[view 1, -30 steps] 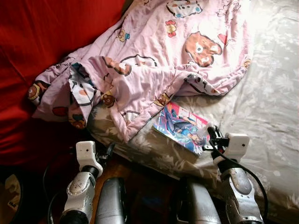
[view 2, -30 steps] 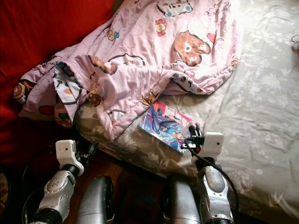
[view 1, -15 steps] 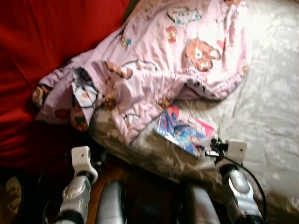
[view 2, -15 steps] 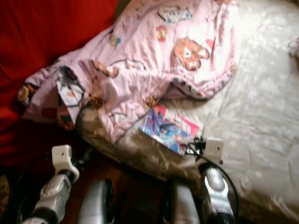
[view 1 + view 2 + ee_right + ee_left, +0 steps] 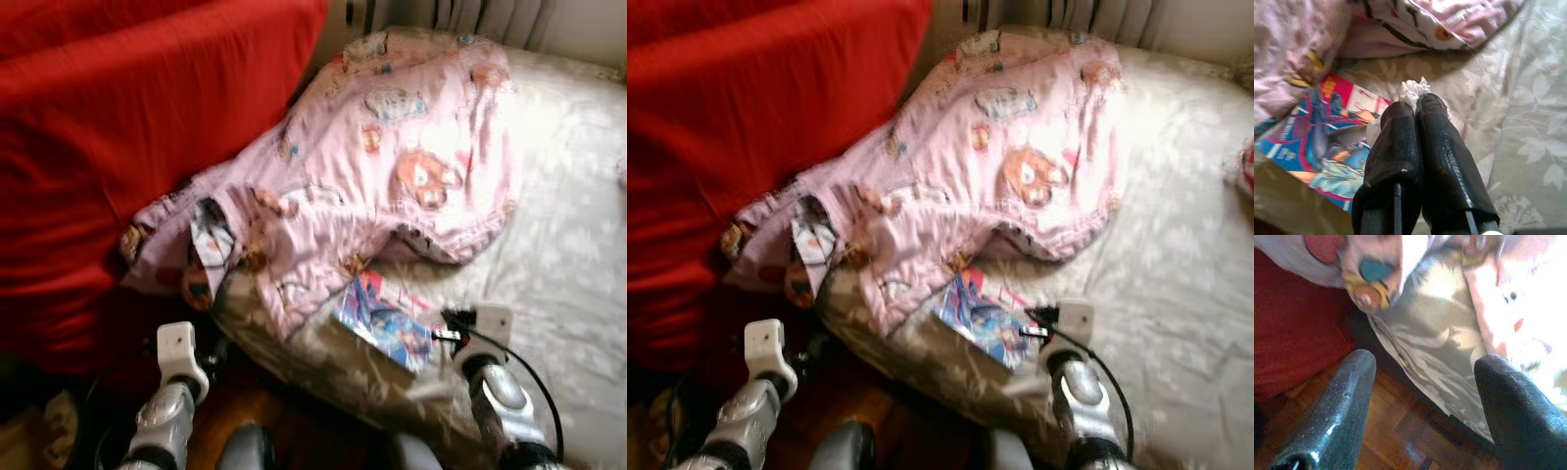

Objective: Clean up the room

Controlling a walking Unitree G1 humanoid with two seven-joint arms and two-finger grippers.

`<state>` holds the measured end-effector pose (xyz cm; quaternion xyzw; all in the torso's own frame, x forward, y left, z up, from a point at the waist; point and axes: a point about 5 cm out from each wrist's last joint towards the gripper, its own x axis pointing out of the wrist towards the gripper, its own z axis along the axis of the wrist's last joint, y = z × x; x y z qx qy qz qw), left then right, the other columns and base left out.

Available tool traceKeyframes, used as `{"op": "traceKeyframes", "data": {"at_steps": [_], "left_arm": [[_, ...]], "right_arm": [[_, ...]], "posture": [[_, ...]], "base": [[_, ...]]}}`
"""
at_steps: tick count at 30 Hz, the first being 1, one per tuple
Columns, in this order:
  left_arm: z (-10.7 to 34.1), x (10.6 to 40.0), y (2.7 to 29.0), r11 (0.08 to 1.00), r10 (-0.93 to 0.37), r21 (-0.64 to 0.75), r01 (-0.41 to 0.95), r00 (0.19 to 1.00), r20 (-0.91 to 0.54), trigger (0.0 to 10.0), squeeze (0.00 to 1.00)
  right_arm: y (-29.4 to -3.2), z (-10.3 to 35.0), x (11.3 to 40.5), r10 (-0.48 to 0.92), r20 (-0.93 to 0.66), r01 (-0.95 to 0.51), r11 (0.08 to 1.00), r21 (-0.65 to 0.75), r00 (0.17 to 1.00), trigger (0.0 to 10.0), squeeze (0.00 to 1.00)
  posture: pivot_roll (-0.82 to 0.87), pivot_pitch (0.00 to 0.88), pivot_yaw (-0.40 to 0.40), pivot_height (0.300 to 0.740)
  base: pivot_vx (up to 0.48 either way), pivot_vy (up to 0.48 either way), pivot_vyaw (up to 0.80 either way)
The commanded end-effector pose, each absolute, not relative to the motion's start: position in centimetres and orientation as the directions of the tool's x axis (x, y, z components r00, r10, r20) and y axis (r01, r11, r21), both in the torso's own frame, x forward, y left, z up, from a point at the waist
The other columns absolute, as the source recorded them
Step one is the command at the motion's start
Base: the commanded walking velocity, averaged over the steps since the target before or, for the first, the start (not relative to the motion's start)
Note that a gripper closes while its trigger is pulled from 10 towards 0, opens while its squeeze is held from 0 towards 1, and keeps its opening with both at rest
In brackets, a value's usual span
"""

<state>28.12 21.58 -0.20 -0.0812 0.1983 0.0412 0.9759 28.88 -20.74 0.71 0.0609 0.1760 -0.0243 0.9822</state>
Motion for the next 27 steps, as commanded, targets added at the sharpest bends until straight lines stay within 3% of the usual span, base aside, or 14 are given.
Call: {"op": "traceKeyframes", "data": {"at_steps": [1,5,13,22,27], "left_arm": [[-0.9,27.6,22.2,0.962,0.091,-0.193,-0.194,0.892,-0.442,10.0,0.0],[-1.4,27.3,22.3,0.938,0.105,-0.239,-0.25,0.864,-0.493,10.0,0.0],[-3.8,24.4,22.2,0.977,0.083,-0.11,-0.184,0.797,-0.598,10.0,0.0],[-6.0,21.4,22.0,0.987,0.066,-0.057,-0.15,0.702,-0.709,10.0,0.0],[-6.1,21.3,21.8,0.987,0.063,-0.061,-0.15,0.702,-0.71,10.0,0.0]], "right_arm": [[-20.5,0.4,28.8,-0.025,-0.375,0.064,0.994,0.092,0.927,10.0,0.0],[-21.2,-0.5,28.1,-0.071,-0.425,0.123,0.988,0.097,0.902,10.0,0.0],[-21.6,-3.4,25.1,-0.081,-0.575,0.153,0.985,0.078,0.814,10.0,0.0],[-22.4,-5.5,22.2,-0.124,-0.692,0.205,0.978,0.036,0.711,10.0,0.0],[-22.4,-5.8,21.7,-0.122,-0.716,0.201,0.979,0.026,0.688,10.0,0.0]], "posture": [[0.08,0.035,-0.005,0.74],[0.08,0.022,-0.007,0.74],[0.08,0.021,-0.015,0.74],[0.08,0.0,-0.014,0.74],[0.08,0.0,-0.019,0.74]], "base": [[0.0,0.0,0.0],[0.0,0.0,0.0],[0.0,0.0,0.0],[0.0,0.0,0.0],[0.0,0.0,0.0]]}}
